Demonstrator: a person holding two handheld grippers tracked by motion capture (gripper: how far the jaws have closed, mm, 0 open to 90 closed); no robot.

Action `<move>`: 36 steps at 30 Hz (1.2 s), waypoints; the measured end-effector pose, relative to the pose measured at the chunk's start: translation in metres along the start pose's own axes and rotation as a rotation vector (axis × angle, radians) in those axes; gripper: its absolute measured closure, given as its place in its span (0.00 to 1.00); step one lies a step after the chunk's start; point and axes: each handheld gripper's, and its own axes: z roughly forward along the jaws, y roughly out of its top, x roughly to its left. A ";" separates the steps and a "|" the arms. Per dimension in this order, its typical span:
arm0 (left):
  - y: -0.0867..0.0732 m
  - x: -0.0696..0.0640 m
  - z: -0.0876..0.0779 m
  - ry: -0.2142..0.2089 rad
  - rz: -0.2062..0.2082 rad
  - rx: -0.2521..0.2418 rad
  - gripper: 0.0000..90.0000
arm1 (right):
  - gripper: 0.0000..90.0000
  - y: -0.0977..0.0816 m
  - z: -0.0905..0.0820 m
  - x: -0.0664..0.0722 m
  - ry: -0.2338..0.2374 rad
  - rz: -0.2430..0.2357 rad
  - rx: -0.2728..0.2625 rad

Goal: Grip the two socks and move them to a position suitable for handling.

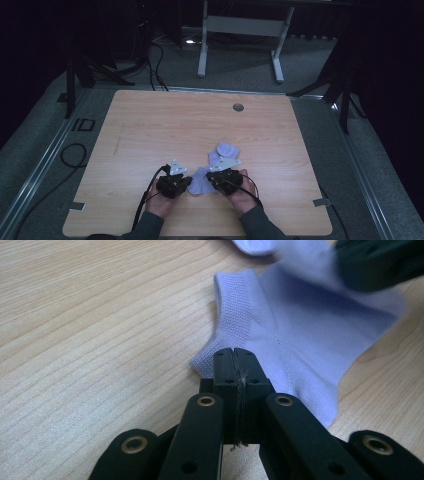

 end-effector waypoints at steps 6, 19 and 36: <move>0.000 0.000 0.000 0.000 0.003 0.003 0.99 | 0.96 -0.021 -0.021 -0.011 -0.051 0.054 -0.012; 0.000 0.001 0.000 -0.008 0.006 0.003 0.99 | 0.90 -0.071 -0.050 -0.024 -0.106 0.194 -0.019; 0.001 0.002 0.000 -0.013 0.013 0.003 0.98 | 0.69 -0.039 -0.058 -0.042 -0.157 0.151 -0.080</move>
